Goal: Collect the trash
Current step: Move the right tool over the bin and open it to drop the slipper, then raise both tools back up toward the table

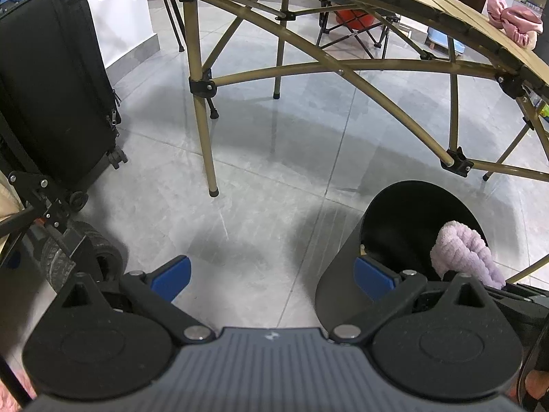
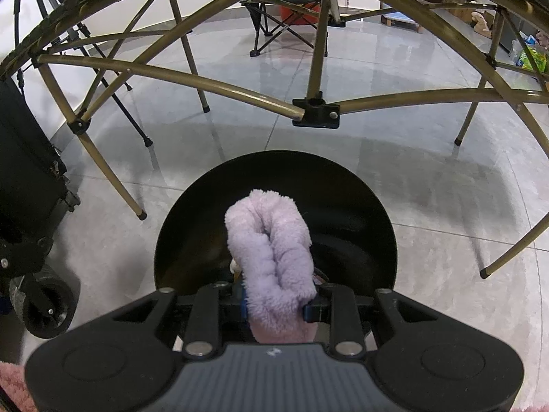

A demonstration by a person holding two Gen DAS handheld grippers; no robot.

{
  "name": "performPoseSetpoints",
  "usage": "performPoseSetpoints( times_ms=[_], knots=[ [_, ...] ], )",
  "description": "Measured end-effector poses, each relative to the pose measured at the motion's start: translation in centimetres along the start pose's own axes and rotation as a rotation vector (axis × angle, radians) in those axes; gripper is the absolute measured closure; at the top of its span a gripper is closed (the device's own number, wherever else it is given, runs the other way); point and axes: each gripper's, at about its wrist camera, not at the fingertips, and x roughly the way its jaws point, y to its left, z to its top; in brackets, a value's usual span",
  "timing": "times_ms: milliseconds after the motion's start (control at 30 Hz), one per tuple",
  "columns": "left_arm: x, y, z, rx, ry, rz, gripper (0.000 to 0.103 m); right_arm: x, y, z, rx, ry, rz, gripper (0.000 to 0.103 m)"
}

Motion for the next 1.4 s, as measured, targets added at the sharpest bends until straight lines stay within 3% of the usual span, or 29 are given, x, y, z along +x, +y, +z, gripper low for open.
performPoseSetpoints(
  times_ms=[167,233,300,367,900,1167,1400],
  knots=[
    [-0.1,0.1,-0.1,0.001,-0.001,-0.006,0.0,-0.2,0.0,0.2,0.01,-0.016,0.0,0.06],
    [-0.2,0.1,-0.1,0.001,-0.002,-0.008,0.0,-0.3,-0.1,0.3,0.023,-0.024,0.003,0.041],
    [-0.2,0.1,-0.1,0.003,-0.003,-0.012,0.0,-0.5,-0.2,0.4,0.026,-0.032,0.002,0.007],
    [-0.3,0.0,-0.2,0.004,-0.006,-0.016,0.0,-0.6,-0.1,0.5,0.018,-0.042,-0.009,0.0],
    [-1.1,-0.8,-0.2,0.016,-0.038,-0.048,0.0,-2.5,-0.7,0.6,0.006,-0.115,-0.029,0.0],
    [-2.9,-1.5,-0.1,0.023,-0.151,-0.02,0.0,-5.5,-1.2,0.9,-0.01,-0.219,-0.032,0.0],
    [-5.7,-2.4,0.4,0.025,-0.25,-0.051,0.0,-8.8,-2.3,1.8,-0.004,-0.327,-0.01,0.0]
  ],
)
